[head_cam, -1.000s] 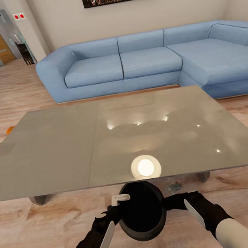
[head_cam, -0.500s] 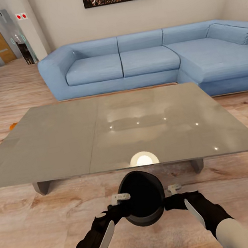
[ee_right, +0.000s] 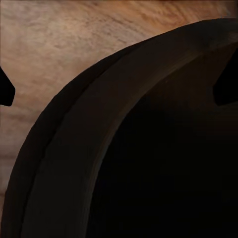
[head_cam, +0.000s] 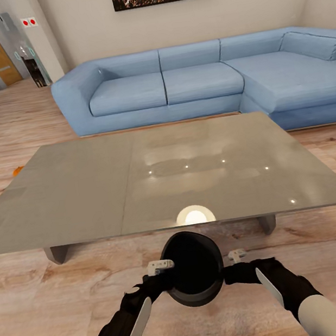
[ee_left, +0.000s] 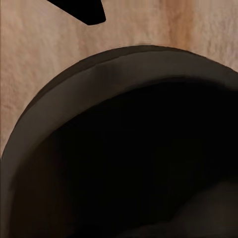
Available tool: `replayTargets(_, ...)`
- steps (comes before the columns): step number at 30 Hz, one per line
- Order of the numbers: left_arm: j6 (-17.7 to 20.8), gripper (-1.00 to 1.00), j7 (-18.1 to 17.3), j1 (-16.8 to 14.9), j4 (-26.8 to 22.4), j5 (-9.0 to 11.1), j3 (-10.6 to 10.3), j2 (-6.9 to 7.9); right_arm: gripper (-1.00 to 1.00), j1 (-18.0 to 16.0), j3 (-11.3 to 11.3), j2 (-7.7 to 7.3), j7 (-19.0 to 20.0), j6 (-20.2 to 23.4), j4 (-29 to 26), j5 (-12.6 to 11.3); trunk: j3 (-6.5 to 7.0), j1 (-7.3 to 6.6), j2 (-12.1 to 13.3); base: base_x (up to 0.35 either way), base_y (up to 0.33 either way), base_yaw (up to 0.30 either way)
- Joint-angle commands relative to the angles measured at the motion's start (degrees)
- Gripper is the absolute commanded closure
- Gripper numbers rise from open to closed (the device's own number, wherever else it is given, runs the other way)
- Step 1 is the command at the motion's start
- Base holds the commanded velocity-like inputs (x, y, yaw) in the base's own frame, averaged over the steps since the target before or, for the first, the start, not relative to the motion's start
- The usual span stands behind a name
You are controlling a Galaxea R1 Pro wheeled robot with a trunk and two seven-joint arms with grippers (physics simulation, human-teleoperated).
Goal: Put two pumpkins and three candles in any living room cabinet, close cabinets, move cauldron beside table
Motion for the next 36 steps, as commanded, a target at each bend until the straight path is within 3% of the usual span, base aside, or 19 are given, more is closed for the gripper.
replayTargets(1, 0.01, -1.0, -0.1, 0.01, -0.29, 0.24, 0.01, 0.15, -1.0, 0.0, -0.16, -0.07, 0.44, 0.0, 0.0, 0.0, 0.0, 0.0, 0.0, 0.0, 0.0, 0.0)
replayTargets(5, 0.03, -1.0, -1.64, 0.07, -1.25, 2.53, 0.04, 0.74, -1.0, 0.0, -2.21, -0.27, 2.36, 0.0, 0.0, 0.02, 0.0, 0.0, 0.0, 0.0, 0.0, 0.0)
replayTargets(8, 0.05, -1.0, -3.67, 0.17, -2.08, 3.59, -0.02, 2.21, -1.0, 0.0, -3.63, -0.43, 4.6, 0.0, 0.0, 0.08, 0.0, 0.0, 0.0, 0.0, 0.0, 0.0)
replayTargets(16, 0.47, -1.0, -4.18, 2.15, -6.44, 3.75, -0.03, 3.91, -1.0, 0.01, -4.22, -1.76, 6.1, 0.0, 0.0, 0.02, 0.0, 0.0, 0.0, -0.01, 0.0, 0.0)
replayTargets(23, 0.77, -1.0, -4.13, 3.07, -6.58, 3.75, -0.03, 4.39, -1.0, 0.02, -4.28, -1.98, 6.17, 0.09, 0.02, 0.0, 0.0, 0.0, 0.0, -0.234, 0.0, 0.0)
replayTargets(25, 0.82, -1.0, -4.12, 3.39, -6.82, 3.79, -0.03, 5.28, -1.0, 0.01, -4.3, -2.0, 6.18, 0.34, 0.06, 0.0, 0.0, 0.0, 0.0, -0.319, 0.0, 0.0)
replayTargets(26, 0.88, -1.0, -4.17, 3.71, -7.22, 4.23, -0.03, 7.06, -1.0, 0.0, -4.31, -2.28, 6.16, 0.64, 0.13, -0.02, 0.0, 0.0, 0.0, -0.33, 0.0, 0.0)
replayTargets(28, 0.9, -1.0, -4.15, 3.87, -7.12, 5.12, -0.03, 7.89, -1.0, 0.01, -4.31, -2.77, 6.16, 0.73, 0.4, -0.06, 0.0, 0.0, 0.0, -0.332, 0.0, 0.0)
replayTargets(36, 0.98, -1.0, -3.81, 4.26, -5.01, 6.29, -0.03, 8.53, -1.0, 0.0, -4.3, -4.63, 6.05, 0.95, 1.24, -0.24, 0.0, 0.0, 0.0, -0.176, 0.0, 0.0)
